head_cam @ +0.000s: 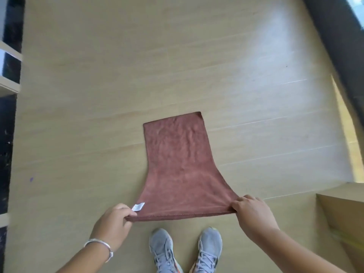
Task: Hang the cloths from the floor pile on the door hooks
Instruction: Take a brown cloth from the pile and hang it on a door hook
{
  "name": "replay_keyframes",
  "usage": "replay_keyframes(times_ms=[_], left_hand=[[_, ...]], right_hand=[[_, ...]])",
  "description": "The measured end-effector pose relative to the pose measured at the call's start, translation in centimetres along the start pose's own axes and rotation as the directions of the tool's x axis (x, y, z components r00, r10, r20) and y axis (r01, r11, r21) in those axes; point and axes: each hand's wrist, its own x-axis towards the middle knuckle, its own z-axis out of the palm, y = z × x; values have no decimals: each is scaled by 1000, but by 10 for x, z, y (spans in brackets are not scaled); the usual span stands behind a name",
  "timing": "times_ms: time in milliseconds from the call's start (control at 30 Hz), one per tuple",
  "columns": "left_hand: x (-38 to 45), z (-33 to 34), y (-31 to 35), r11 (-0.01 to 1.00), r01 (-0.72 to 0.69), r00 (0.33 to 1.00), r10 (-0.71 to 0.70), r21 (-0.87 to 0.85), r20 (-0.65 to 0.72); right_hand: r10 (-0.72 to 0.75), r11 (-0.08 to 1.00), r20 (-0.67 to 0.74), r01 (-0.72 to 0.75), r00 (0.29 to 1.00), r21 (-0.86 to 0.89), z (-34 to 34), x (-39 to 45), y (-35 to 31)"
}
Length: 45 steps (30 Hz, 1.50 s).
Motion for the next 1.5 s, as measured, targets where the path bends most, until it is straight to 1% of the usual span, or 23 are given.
replay_keyframes(times_ms=[133, 233, 300, 367, 500, 567, 633, 733, 800, 833, 867, 900, 933, 967, 1033, 1067, 1133, 1200, 1267, 1333, 1400, 1433, 1500], left_hand=[[28, 51, -31, 968, 164, 986, -163, -192, 18], [65, 71, -42, 885, 215, 968, -249, -413, -31], [101, 82, -52, 821, 207, 956, -285, -531, -68], [150, 89, -60, 778, 176, 949, -296, -603, -105], [262, 92, -70, 768, 88, 932, -289, -634, -220], [324, 90, -71, 763, 38, 927, -267, -645, -262], [377, 93, -69, 772, 30, 932, -251, -635, -261], [422, 109, -66, 833, 37, 928, -233, -551, -290], [414, 123, -70, 930, -31, 912, -124, -366, -392], [400, 130, -73, 975, -114, 886, 12, -192, -464], [383, 138, -76, 976, -218, 845, 200, 22, -496], [365, 148, -78, 924, -315, 803, 382, 218, -458], [348, 159, -79, 855, -389, 788, 502, 343, -357], [332, 173, -81, 796, -436, 795, 559, 420, -234], [312, 202, -88, 745, -471, 831, 555, 473, -46], [311, 210, -90, 732, -466, 846, 533, 497, 9], [328, 210, -94, 684, -456, 838, 545, 569, 16], [360, 194, -93, 672, -425, 847, 531, 606, 6], [396, 170, -89, 686, -348, 882, 471, 639, -26], [420, 150, -81, 724, -236, 929, 363, 648, -68], [427, 140, -71, 772, -172, 944, 307, 612, -122], [424, 137, -66, 784, -189, 937, 323, 591, -130], [405, 142, -63, 752, -320, 891, 446, 576, -86]], right_hand=[[92, 994, -23, -90, 996, 58, 43, 38, -3], [147, 971, -79, -128, 986, 204, 57, 78, -3], [214, 927, -116, -164, 970, 338, 65, 119, -9], [272, 886, -175, -175, 946, 428, 67, 169, -10], [354, 831, -315, -142, 881, 538, 61, 278, -4], [374, 814, -351, -123, 858, 568, 60, 334, 5], [377, 833, -348, -150, 858, 533, 64, 384, 13], [386, 862, -349, -199, 854, 466, 86, 433, 24], [331, 906, -446, -148, 831, 397, 104, 435, 25], [227, 946, -529, -57, 818, 319, 113, 427, 24], [85, 975, -596, 57, 798, 215, 122, 416, 22], [-57, 979, -630, 167, 775, 117, 133, 402, 20], [-176, 966, -622, 255, 763, 39, 147, 386, 18], [-268, 948, -584, 318, 766, -18, 161, 371, 13], [-380, 921, -426, 379, 821, -91, 188, 346, 2], [-407, 913, -334, 386, 850, -132, 198, 341, -1], [-439, 891, -249, 383, 863, -245, 198, 349, -2], [-423, 888, -225, 352, 878, -295, 180, 374, -3], [-364, 906, -235, 284, 901, -314, 151, 406, -5], [-271, 935, -257, 191, 927, -298, 124, 432, -14], [-206, 959, -299, 132, 932, -251, 107, 446, -26], [-205, 965, -310, 138, 928, -224, 103, 445, -32], [-268, 957, -303, 215, 915, -197, 109, 432, -39]])
